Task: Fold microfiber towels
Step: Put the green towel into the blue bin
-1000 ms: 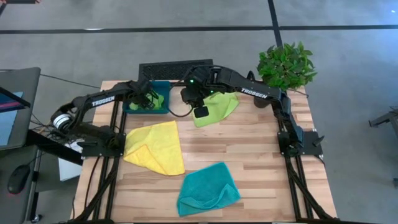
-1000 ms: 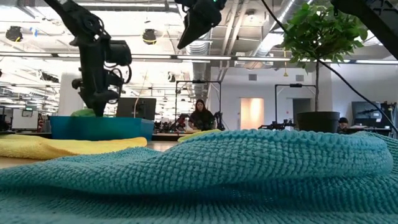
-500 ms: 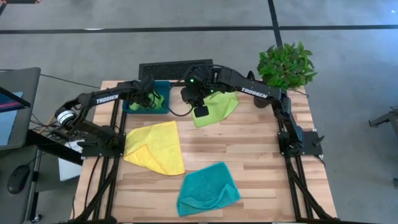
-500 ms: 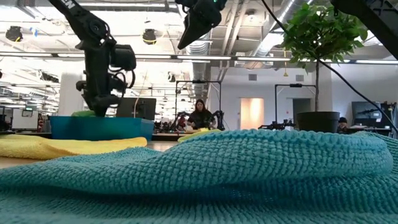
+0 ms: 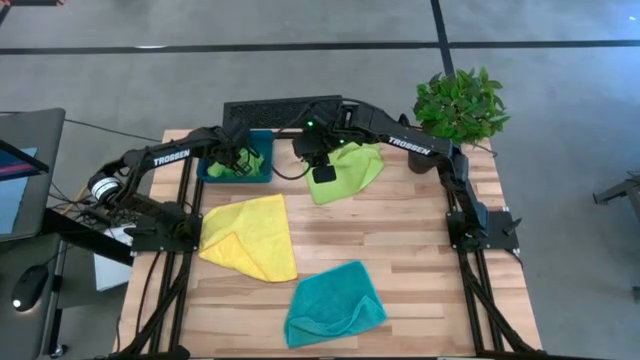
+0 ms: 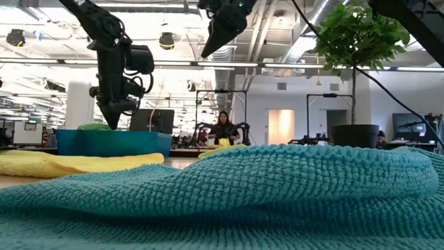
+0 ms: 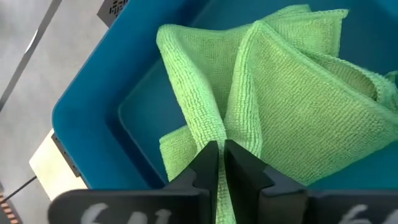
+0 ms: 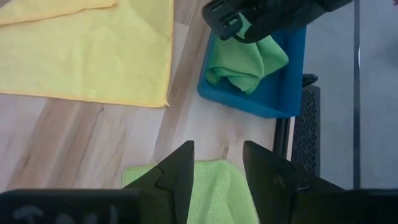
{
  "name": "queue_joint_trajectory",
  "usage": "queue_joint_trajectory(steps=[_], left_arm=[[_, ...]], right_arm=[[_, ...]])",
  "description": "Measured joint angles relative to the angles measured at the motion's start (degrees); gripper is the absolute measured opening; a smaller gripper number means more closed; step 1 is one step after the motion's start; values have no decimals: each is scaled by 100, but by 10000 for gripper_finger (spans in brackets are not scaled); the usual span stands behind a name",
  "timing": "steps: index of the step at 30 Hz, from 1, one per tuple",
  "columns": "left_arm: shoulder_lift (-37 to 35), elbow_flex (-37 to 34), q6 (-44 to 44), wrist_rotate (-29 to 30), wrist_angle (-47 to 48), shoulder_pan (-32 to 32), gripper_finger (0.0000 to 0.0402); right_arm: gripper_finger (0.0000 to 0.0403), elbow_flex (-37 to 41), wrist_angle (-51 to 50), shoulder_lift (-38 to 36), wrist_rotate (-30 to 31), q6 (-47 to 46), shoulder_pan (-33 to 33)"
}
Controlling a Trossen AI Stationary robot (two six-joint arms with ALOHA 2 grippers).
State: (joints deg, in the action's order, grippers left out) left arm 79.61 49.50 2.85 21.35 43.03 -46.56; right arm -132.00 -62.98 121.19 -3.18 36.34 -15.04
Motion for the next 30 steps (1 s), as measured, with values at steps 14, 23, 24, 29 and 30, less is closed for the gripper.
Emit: queue_joint_trajectory(steps=[14, 23, 24, 29, 30], left_arm=[[0, -2, 384, -58, 30, 10, 56], [0, -4, 452, -69, 281, 13, 144], [0, -4, 461, -34, 280, 14, 152], [0, -4, 463, 38, 280, 14, 178], [0, -4, 463, 38, 280, 14, 180]], right_arm=[[161, 0, -2, 4, 0, 2, -12], [161, 0, -2, 4, 0, 4, -12], [161, 0, 0, 4, 0, 4, -12], [161, 0, -1, 4, 0, 4, -12], [161, 0, 0, 4, 0, 4, -12]])
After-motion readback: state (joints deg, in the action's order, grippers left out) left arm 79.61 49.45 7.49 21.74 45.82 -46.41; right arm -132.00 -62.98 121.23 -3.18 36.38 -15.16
